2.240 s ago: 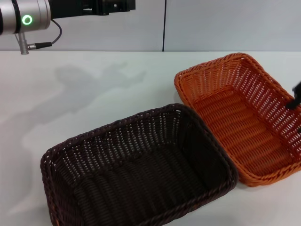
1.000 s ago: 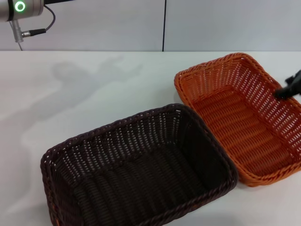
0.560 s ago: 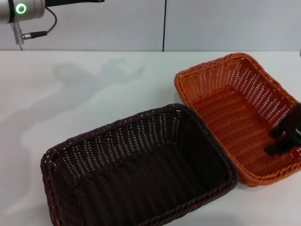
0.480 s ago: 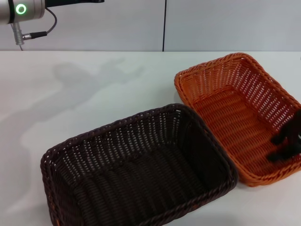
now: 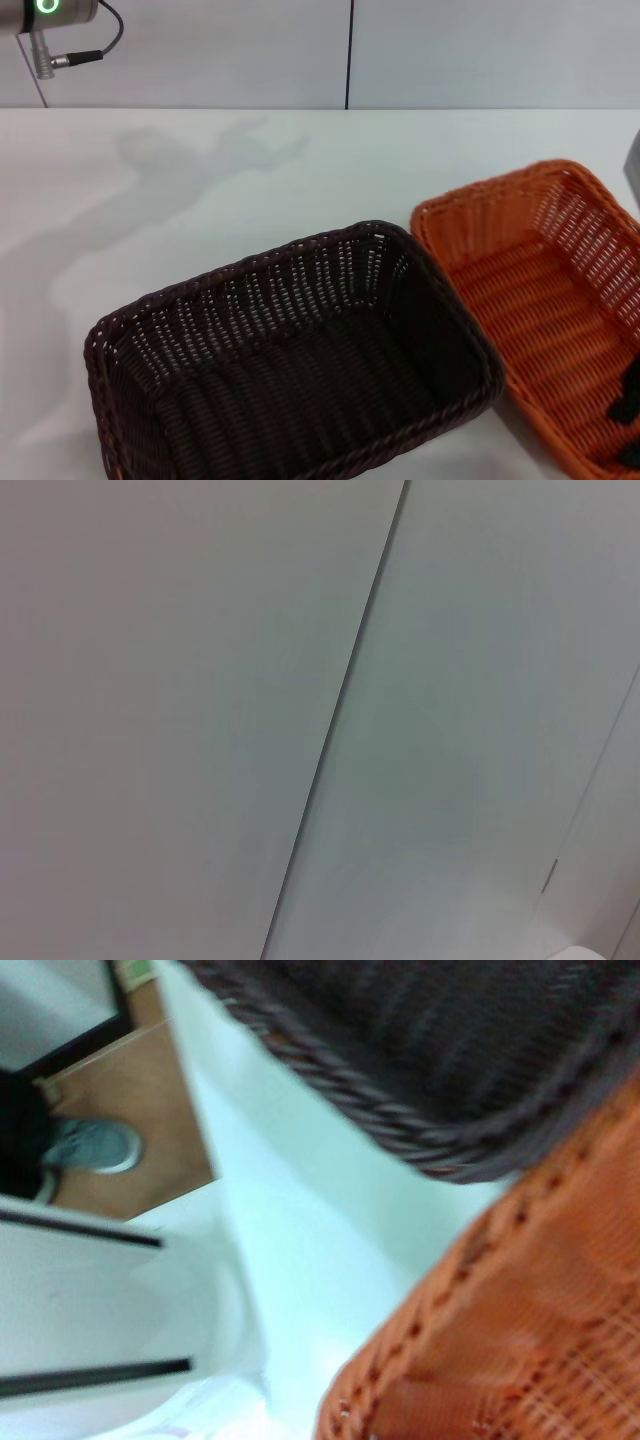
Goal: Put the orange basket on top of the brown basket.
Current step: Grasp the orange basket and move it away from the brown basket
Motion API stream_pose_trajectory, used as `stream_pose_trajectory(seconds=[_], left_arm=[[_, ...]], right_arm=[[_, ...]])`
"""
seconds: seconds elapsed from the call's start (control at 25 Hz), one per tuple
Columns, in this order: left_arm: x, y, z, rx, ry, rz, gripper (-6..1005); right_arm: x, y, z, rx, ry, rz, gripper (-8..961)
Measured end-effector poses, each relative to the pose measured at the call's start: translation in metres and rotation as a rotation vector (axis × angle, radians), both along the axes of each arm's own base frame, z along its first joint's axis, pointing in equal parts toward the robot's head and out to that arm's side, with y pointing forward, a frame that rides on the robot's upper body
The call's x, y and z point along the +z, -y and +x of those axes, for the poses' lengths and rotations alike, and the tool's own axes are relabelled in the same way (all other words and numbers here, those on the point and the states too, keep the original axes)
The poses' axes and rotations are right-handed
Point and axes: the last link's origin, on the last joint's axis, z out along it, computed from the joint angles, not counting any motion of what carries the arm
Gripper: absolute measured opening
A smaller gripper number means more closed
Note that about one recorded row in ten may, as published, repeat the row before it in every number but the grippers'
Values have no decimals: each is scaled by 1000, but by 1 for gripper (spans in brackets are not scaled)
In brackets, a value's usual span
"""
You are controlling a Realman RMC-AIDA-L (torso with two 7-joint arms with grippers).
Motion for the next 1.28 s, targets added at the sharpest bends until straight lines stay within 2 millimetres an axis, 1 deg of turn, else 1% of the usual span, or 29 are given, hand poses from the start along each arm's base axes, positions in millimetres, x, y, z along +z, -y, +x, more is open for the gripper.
stream_pose_trajectory(seconds=[0.24, 0.4, 0.52, 0.68, 0.72, 0.76, 0.8, 0.84, 0.96, 1.0, 1.04, 1.16, 1.28], left_arm=[[0, -2, 3, -6, -3, 2, 847], [1, -3, 5, -8, -1, 6, 847], [1, -3, 5, -8, -1, 6, 847], [-1, -2, 1, 2, 0, 0, 847], [-1, -2, 1, 2, 0, 0, 847], [-1, -2, 1, 2, 0, 0, 847], [-2, -2, 1, 4, 1, -1, 847], [-2, -2, 1, 4, 1, -1, 847], [-2, -2, -2, 6, 2, 4, 847], [-2, -2, -2, 6, 2, 4, 847], [-2, -2, -2, 7, 3, 8, 847], [-3, -3, -1, 7, 3, 8, 847], [-3, -3, -1, 7, 5, 7, 847]], right_arm=[[-11, 19, -11, 15, 47, -185, 551], [-12, 19, -15, 47, 42, -216, 550], [-5, 8, -27, 100, -35, -149, 550], [13, -14, -41, 204, -106, 50, 550], [22, -26, -44, 262, -107, 161, 550], [22, -26, -44, 262, -107, 161, 550], [29, -38, -46, 343, -91, 252, 550], [29, -38, -46, 343, -91, 252, 550], [39, -54, -49, 485, -62, 341, 550], [43, -65, -53, 561, -49, 377, 550], [43, -65, -53, 561, -49, 377, 550], [42, -79, -59, 650, -42, 397, 550], [32, -86, -59, 695, -46, 370, 549]])
